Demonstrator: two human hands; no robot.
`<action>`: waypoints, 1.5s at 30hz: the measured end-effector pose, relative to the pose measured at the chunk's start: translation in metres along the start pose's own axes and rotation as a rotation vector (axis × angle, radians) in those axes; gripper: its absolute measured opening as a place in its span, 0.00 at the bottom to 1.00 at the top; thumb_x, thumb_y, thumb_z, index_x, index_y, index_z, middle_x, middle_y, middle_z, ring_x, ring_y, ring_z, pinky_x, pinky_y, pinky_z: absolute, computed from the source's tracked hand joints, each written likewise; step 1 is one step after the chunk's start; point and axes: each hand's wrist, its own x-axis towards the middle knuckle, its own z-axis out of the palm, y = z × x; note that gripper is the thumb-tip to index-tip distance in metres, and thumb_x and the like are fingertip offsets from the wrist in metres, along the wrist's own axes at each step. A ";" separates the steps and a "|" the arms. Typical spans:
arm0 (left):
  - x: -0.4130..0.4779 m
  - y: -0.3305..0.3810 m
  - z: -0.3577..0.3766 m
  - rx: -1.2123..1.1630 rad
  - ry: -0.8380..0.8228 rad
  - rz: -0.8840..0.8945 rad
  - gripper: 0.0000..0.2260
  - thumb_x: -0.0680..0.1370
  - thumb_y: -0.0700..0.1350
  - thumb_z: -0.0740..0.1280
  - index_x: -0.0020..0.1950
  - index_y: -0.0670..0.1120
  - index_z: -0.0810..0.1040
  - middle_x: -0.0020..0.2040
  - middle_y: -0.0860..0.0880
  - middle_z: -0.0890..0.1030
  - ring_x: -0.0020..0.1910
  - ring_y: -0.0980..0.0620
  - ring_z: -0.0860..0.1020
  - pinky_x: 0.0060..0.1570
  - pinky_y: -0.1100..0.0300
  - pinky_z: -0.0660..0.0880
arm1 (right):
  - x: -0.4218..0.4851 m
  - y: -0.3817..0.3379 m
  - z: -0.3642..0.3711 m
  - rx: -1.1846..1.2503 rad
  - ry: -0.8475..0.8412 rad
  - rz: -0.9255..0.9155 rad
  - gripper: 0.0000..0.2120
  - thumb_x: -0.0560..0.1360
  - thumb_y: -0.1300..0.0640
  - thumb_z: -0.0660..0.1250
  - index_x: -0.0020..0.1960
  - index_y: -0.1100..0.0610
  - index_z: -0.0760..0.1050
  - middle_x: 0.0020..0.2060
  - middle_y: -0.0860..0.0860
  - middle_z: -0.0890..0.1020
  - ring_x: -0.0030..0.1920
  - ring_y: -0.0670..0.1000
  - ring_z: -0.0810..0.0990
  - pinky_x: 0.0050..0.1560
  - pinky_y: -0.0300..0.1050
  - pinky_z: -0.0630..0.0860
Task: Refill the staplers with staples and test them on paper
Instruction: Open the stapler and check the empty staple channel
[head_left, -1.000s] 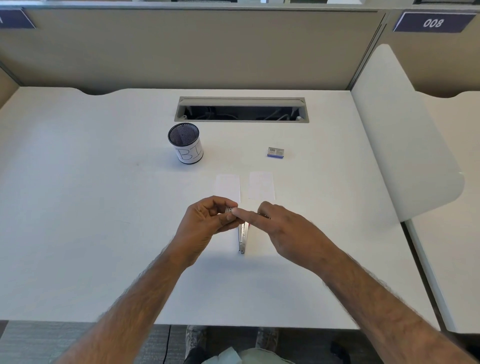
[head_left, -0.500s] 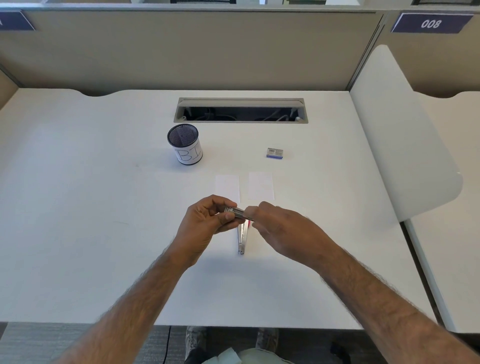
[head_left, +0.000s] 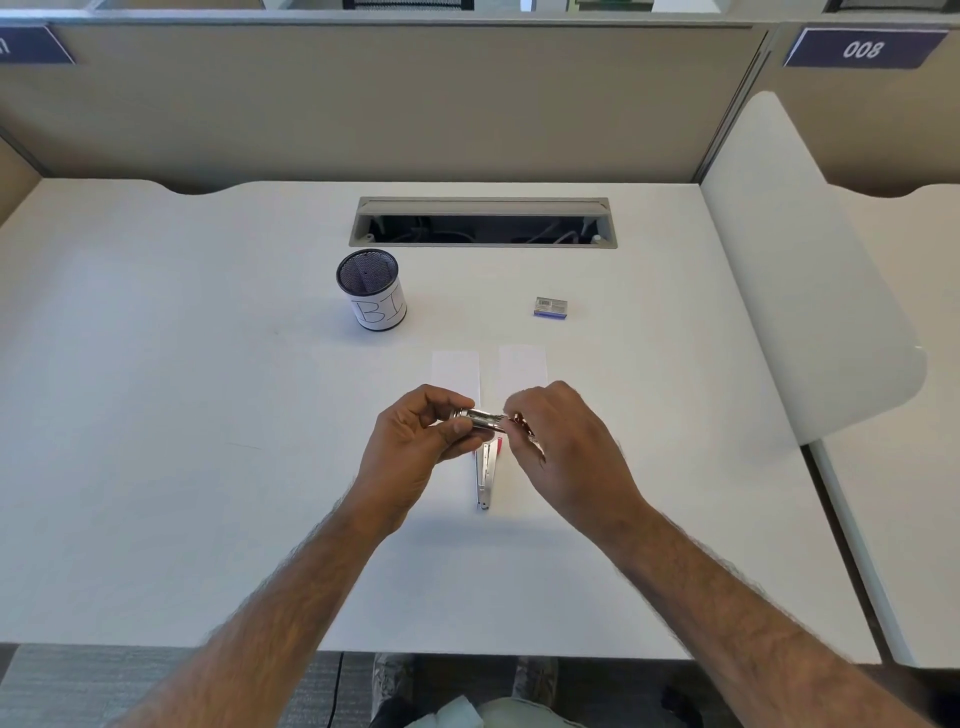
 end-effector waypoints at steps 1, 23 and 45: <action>0.000 0.000 0.001 0.000 0.003 0.006 0.09 0.80 0.29 0.66 0.51 0.41 0.82 0.46 0.41 0.86 0.48 0.40 0.87 0.48 0.60 0.83 | -0.001 -0.001 0.001 0.001 0.010 0.009 0.06 0.77 0.64 0.70 0.54 0.59 0.78 0.40 0.50 0.77 0.41 0.53 0.72 0.39 0.43 0.72; 0.001 -0.001 0.010 0.150 0.095 0.064 0.11 0.81 0.30 0.65 0.50 0.45 0.80 0.49 0.37 0.82 0.47 0.42 0.88 0.47 0.60 0.84 | 0.003 -0.013 0.013 0.457 0.134 0.918 0.08 0.78 0.58 0.65 0.40 0.58 0.76 0.32 0.55 0.81 0.31 0.54 0.82 0.33 0.53 0.81; -0.001 0.011 0.020 0.570 0.036 0.180 0.09 0.79 0.40 0.73 0.51 0.55 0.82 0.45 0.55 0.86 0.44 0.56 0.87 0.49 0.54 0.83 | 0.008 -0.017 0.005 0.842 0.247 1.209 0.10 0.81 0.63 0.59 0.46 0.64 0.76 0.36 0.59 0.80 0.27 0.53 0.83 0.30 0.44 0.81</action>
